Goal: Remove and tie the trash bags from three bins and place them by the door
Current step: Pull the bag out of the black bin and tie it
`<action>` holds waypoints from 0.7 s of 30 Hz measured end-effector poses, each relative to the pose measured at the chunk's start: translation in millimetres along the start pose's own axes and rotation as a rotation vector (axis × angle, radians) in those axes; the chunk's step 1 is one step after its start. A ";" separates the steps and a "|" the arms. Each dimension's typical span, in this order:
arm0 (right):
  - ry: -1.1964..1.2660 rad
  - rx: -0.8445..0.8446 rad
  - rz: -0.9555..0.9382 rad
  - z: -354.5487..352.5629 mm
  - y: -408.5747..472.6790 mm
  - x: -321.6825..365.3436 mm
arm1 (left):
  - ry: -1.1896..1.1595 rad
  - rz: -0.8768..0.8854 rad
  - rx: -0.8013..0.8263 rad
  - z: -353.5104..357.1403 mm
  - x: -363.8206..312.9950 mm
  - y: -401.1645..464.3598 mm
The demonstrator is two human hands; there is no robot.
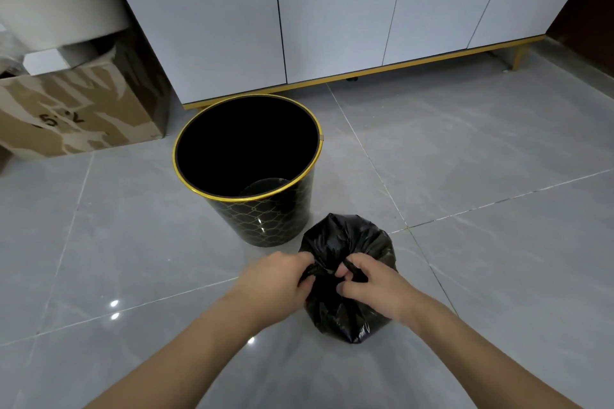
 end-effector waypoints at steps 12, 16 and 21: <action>-0.649 -0.055 -0.311 6.3 2.4 23.8 | -0.424 -0.125 -0.096 -22.6 6.6 15.8; -0.764 -0.062 -0.407 -2.8 -6.2 31.1 | -0.297 -0.089 -0.180 -15.5 2.8 18.5; -0.806 -0.236 -0.459 -17.6 -13.4 22.6 | -0.584 -0.160 0.059 3.1 0.4 27.4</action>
Point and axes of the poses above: each hand's wrist, its own y-axis towards the middle knuckle, its own z-axis out of the palm, x = y × z, the point moved 4 cm from there along y, towards the middle knuckle, and after that the axes turned 7 degrees about y, right-handed, at the moved point
